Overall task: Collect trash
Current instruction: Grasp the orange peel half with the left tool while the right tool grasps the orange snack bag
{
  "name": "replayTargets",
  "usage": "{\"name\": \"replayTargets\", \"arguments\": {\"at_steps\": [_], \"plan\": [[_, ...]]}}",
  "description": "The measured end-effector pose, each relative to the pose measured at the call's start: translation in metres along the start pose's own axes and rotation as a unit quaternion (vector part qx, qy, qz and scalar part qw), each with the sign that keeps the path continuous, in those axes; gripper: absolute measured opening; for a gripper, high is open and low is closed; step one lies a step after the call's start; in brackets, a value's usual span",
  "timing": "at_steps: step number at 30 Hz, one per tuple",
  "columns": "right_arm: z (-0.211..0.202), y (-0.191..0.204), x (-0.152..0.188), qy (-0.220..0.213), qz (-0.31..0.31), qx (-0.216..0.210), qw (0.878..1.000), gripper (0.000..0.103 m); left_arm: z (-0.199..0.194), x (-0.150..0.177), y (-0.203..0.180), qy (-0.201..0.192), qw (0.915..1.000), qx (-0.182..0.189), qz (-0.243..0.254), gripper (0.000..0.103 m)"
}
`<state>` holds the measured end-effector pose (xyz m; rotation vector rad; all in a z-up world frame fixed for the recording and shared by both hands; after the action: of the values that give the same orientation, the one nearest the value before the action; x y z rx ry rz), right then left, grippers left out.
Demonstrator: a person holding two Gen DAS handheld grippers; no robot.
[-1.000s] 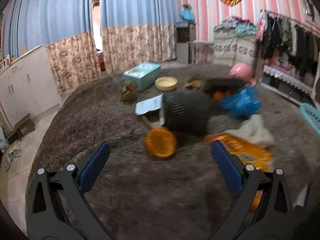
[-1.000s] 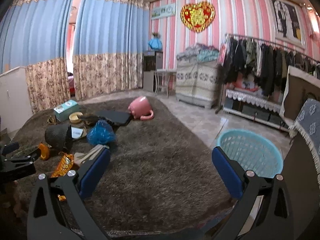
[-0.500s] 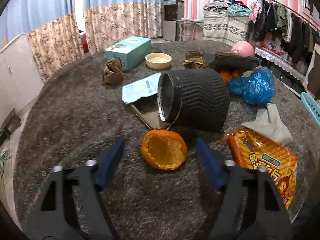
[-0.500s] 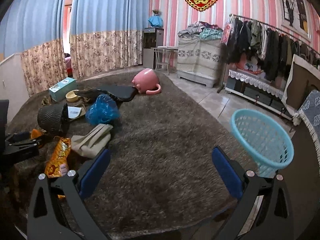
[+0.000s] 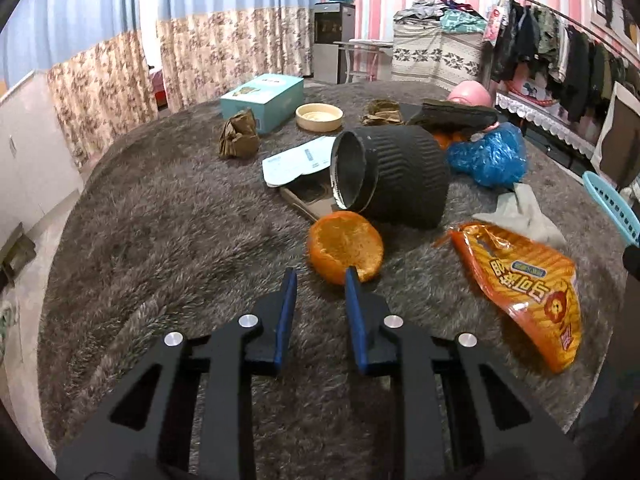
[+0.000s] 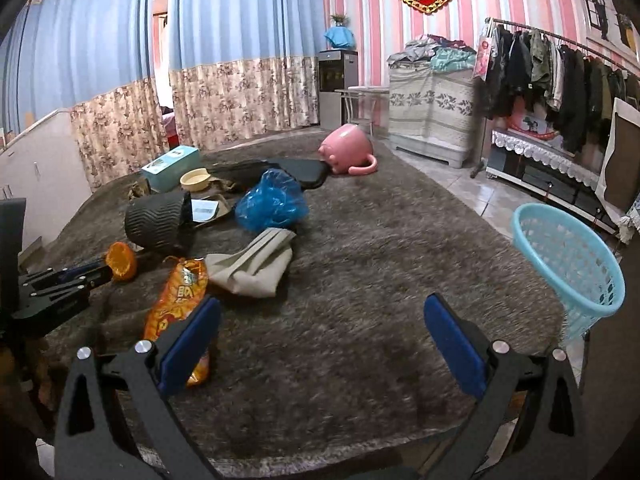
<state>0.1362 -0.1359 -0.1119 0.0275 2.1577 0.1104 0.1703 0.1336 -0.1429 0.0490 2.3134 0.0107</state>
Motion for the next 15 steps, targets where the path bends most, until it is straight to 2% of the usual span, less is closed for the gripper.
{"name": "replayTargets", "arguments": {"at_steps": [1, 3, 5, 8, 10, 11, 12, 15], "plan": [[0.001, -0.001, 0.000, 0.001, 0.003, 0.003, 1.000, 0.099, 0.000, -0.002, -0.001, 0.000, 0.9999, 0.009, -0.008, 0.032], [0.001, -0.005, -0.001, 0.002, 0.009, 0.005, 1.000, 0.099, 0.000, -0.006, -0.003, -0.005, 0.9996, 0.021, -0.019, 0.071], [0.001, -0.011, -0.002, 0.000, 0.012, 0.012, 1.000, 0.099, 0.002, -0.009, -0.008, -0.013, 0.9995, 0.022, -0.020, 0.078], [0.005, -0.017, -0.002, 0.003, 0.016, 0.019, 1.000, 0.099, 0.015, -0.012, -0.018, 0.006, 0.9999, 0.013, -0.001, 0.078], [0.010, -0.017, 0.000, 0.006, 0.017, 0.021, 1.000, 0.099, 0.027, -0.012, -0.020, 0.026, 0.9996, 0.002, 0.007, 0.064], [0.011, -0.017, 0.001, 0.008, 0.016, 0.022, 1.000, 0.099, 0.033, -0.011, -0.019, 0.040, 0.9992, 0.000, 0.008, 0.046], [0.014, -0.015, 0.003, 0.010, 0.014, 0.022, 1.000, 0.099, 0.038, -0.010, -0.019, 0.051, 0.9987, 0.000, 0.007, 0.041], [0.017, -0.009, 0.005, 0.014, 0.006, 0.015, 1.000, 0.099, 0.033, -0.011, -0.015, 0.038, 0.9992, 0.014, -0.005, 0.033]]}}
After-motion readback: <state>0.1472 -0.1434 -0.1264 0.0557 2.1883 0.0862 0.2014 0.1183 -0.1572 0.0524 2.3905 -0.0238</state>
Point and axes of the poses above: each gripper's, at about its wrist camera, not at the fingertips, and z roughly the way its jaws point, y to its left, x to its underside, the point moved 6 cm from there along z, roughly the way its jaws point, and after that the axes turned 3 degrees about z, right-handed, at the moved point
